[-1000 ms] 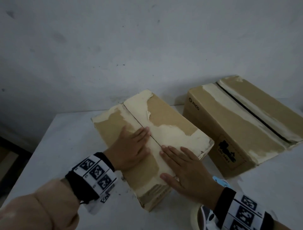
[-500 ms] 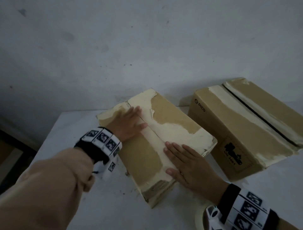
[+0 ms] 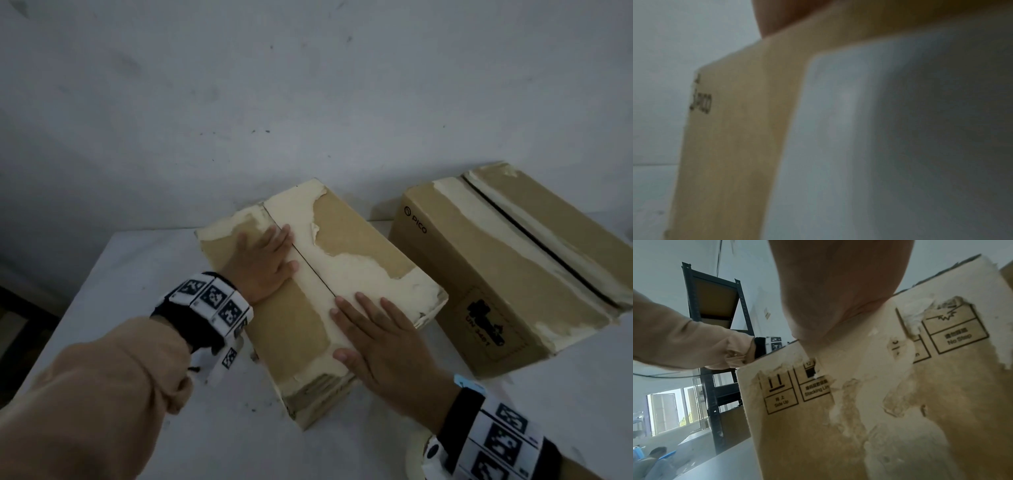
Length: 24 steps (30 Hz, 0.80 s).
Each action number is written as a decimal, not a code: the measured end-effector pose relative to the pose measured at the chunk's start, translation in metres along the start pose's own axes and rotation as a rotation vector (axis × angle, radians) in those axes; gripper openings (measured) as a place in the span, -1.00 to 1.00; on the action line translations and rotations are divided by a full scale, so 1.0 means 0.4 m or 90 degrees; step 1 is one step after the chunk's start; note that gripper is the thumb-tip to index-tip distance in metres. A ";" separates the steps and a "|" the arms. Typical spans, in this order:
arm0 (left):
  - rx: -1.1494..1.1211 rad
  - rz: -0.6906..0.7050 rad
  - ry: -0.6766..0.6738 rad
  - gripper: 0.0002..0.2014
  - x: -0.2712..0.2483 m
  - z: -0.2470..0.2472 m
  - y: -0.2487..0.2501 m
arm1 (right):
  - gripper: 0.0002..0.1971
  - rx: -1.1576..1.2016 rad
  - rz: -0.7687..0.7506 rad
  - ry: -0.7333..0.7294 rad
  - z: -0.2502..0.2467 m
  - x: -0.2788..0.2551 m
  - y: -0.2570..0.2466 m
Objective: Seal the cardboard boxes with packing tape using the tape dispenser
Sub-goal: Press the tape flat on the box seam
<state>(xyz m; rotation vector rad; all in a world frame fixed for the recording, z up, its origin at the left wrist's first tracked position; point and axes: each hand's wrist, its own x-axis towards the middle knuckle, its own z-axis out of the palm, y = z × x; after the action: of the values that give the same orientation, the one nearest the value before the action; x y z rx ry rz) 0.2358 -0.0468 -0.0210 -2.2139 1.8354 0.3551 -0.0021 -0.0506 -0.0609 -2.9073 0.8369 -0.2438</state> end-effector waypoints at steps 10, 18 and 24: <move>0.000 0.079 -0.002 -0.30 -0.200 0.067 0.176 | -0.31 0.023 0.062 -0.069 -0.025 0.002 -0.028; -0.028 0.039 0.073 -0.15 -0.231 0.106 0.215 | -0.14 0.166 0.075 -0.071 -0.078 0.026 0.064; 0.018 0.114 -0.004 -0.33 -0.221 0.087 0.134 | 0.10 0.004 0.132 -0.134 -0.067 -0.014 0.079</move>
<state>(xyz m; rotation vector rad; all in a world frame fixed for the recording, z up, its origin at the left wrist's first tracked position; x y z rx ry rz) 0.1662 0.0369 -0.0258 -2.0333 2.0274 0.3663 -0.0279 -0.0757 -0.0399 -2.7484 1.0846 0.0747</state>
